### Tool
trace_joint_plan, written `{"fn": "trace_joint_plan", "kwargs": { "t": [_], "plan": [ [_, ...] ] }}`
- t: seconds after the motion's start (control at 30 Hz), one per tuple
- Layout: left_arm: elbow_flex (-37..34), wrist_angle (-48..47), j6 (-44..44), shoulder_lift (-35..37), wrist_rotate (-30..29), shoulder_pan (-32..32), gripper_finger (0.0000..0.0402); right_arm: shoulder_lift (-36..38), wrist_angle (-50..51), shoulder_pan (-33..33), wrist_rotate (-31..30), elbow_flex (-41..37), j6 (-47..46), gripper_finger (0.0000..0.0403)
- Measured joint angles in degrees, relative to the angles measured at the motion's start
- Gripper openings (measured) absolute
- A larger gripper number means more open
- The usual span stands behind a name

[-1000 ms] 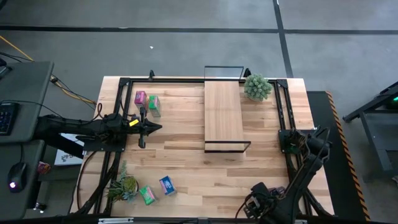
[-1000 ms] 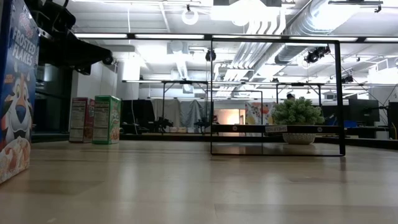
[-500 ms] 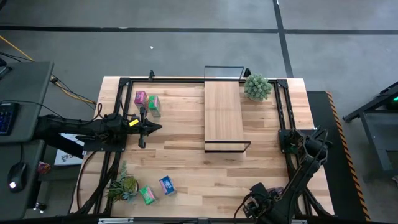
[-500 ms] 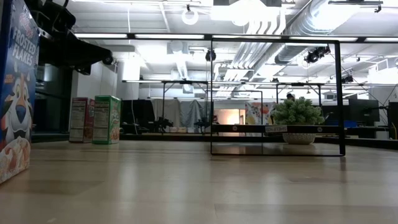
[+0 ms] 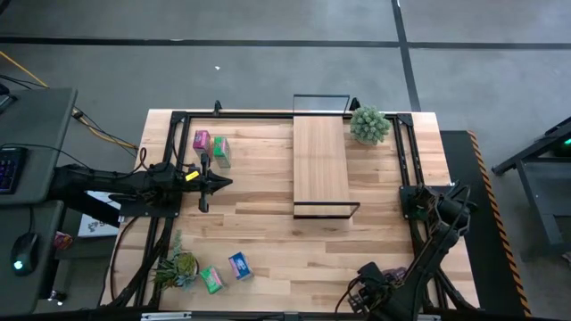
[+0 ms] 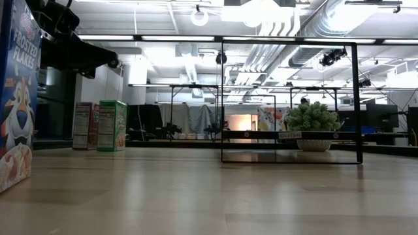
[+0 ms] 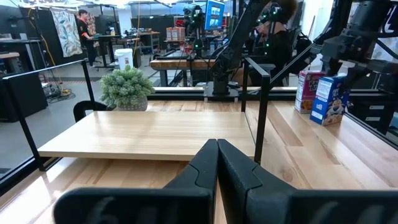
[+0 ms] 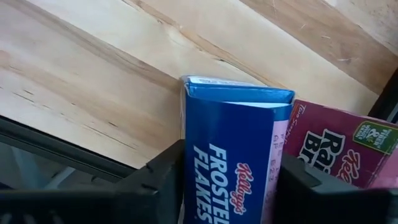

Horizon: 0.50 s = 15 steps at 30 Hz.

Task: Stack cereal on shelf
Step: Put the right blue cereal box on the shelf

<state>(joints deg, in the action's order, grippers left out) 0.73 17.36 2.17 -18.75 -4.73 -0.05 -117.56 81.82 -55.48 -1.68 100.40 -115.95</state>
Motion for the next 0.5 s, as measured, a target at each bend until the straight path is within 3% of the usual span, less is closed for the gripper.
{"fn": "trace_joint_plan", "kwargs": {
  "t": [0.2, 0.33, 0.5],
  "plan": [
    [0.0, 0.0, 0.0, 0.0, 0.0, 0.0, 0.0001, 2.4, -5.1, 0.7, -0.3, 0.0, 4.8, 0.0146],
    [0.0, 0.0, 0.0, 0.0, 0.0, 0.0, 0.0001, 5.8, -16.3, 2.2, -8.0, 0.0, 15.2, 0.0145],
    [0.0, 0.0, 0.0, 0.0, 0.0, 0.0, 0.0001, 10.6, -29.7, 6.8, -18.0, 0.1, 34.5, 0.0145]
  ]
}}
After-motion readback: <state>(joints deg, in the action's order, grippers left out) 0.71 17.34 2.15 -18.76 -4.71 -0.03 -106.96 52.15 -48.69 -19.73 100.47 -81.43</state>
